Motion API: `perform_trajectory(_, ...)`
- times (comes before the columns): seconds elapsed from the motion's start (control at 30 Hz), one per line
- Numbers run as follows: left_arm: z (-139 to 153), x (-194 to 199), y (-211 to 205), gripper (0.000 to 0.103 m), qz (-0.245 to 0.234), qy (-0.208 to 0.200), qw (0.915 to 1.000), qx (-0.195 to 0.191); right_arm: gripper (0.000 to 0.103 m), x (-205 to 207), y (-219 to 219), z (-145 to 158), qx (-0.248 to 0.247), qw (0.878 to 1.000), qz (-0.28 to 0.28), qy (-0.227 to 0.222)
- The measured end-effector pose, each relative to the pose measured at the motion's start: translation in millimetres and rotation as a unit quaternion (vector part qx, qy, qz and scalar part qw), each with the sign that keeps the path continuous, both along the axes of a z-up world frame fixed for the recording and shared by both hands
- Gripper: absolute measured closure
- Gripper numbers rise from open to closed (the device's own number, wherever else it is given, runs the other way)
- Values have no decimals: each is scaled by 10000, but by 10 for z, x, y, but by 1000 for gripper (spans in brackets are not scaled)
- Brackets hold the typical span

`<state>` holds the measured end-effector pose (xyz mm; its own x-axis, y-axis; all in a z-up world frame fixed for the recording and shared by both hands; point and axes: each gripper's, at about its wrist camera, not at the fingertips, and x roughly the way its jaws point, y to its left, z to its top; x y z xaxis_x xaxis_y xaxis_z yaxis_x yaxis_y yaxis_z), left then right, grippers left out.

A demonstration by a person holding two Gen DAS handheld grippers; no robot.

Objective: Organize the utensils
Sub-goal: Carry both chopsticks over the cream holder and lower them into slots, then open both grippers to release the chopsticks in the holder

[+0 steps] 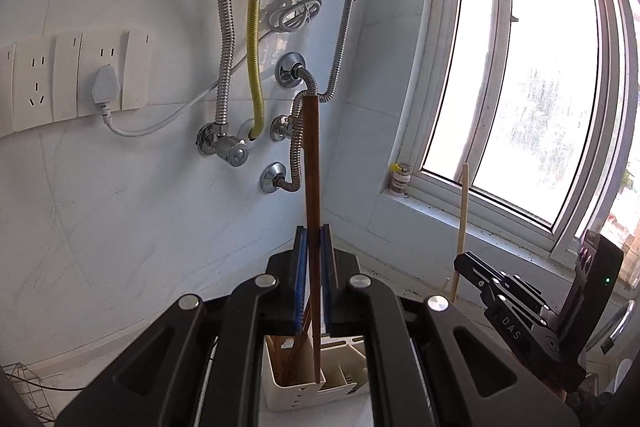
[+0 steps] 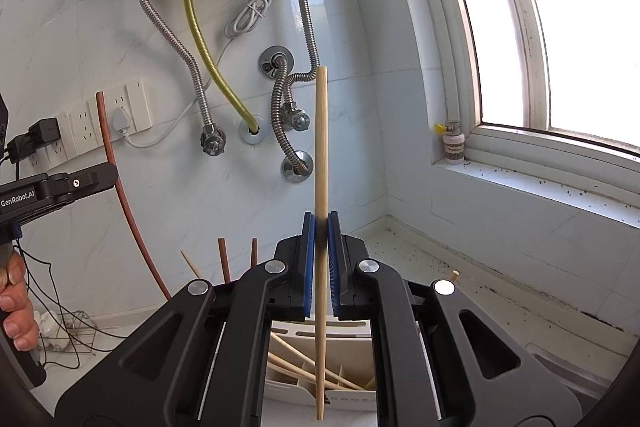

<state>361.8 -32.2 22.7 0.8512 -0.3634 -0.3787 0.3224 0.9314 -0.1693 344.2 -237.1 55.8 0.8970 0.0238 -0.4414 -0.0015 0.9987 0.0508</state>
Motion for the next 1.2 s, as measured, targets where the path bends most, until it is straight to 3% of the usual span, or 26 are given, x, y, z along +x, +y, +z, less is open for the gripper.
perform_trajectory(0.23,-200,165,-119,97,47,-142,9996,249,97,63,-117,-197,9,9996,-20,-274)
perform_trajectory(0.77,-605,222,-45,97,329,-326,9987,211,97,-32,-337,-672,139,9960,-324,-819)
perform_trajectory(1.2,-834,200,-145,97,292,-289,9984,387,97,-175,-212,-870,-411,9907,-391,-1233)
